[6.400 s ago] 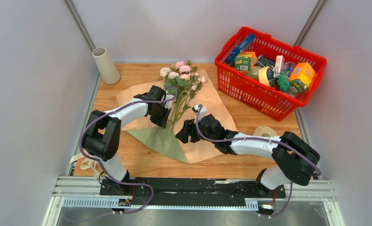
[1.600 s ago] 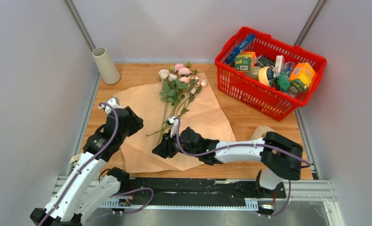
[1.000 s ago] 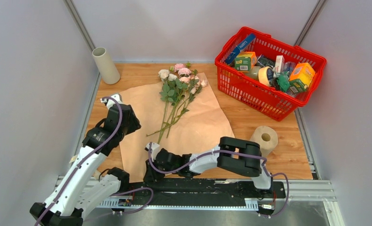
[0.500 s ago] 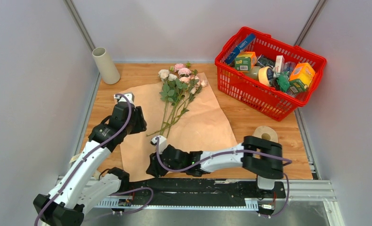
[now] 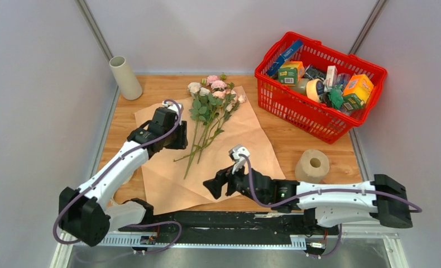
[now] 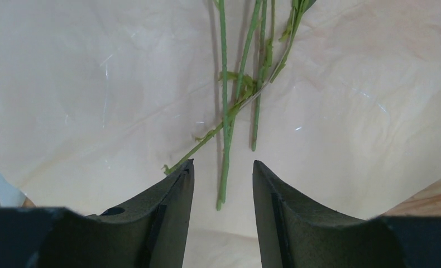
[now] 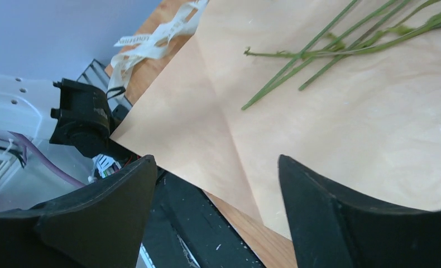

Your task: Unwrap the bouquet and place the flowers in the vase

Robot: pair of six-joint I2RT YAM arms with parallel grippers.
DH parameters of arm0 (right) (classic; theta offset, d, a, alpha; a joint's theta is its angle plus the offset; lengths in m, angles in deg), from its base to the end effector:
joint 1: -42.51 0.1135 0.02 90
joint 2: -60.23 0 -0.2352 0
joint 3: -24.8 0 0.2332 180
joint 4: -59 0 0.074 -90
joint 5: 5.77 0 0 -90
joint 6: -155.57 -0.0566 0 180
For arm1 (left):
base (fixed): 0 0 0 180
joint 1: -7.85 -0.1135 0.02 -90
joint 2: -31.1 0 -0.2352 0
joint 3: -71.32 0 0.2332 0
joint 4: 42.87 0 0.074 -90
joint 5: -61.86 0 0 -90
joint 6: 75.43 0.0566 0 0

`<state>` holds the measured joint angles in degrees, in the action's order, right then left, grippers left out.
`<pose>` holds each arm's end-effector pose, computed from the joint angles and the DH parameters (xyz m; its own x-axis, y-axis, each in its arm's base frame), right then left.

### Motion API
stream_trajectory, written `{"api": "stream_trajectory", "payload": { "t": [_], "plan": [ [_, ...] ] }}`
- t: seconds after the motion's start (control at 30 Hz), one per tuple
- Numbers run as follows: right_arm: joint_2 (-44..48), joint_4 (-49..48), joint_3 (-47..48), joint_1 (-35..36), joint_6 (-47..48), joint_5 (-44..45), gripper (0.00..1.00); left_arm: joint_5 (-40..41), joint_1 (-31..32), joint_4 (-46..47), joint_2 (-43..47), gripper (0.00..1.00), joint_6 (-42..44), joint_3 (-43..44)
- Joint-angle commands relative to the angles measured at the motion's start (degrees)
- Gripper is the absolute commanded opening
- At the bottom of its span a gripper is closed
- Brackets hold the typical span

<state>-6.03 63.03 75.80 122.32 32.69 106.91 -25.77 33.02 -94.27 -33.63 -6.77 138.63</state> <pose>0.0691 0.2613 0.2257 -0.5071 0.0100 -0.8618 -0.6768 0.6144 0.4054 0.2169 -0.0993 0.2384 -0.7801 -0.0351 -0.6246 0.1250 0.9695 -0.2106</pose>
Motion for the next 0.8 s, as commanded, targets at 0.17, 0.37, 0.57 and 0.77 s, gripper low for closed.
{"api": "stream_trajectory", "payload": {
  "t": [0.17,0.37,0.57,0.77],
  "plan": [
    [17.99,8.06,-5.6,0.17,1.51,7.82,1.0,-0.18,0.85,9.51,-15.49,0.49,5.17,9.2],
    [26.7,10.52,-8.67,0.17,-0.43,10.54,1.0,0.78,0.85,5.2,-29.21,0.48,4.91,20.89],
    [32.15,12.44,-11.13,0.17,-1.04,12.74,1.0,2.72,0.85,3.98,-39.23,0.47,5.08,29.06],
    [34.79,14.21,-13.33,0.17,-3.33,12.83,1.0,6.77,0.85,5.27,-45.31,0.4,3.94,32.77]
  ]
}}
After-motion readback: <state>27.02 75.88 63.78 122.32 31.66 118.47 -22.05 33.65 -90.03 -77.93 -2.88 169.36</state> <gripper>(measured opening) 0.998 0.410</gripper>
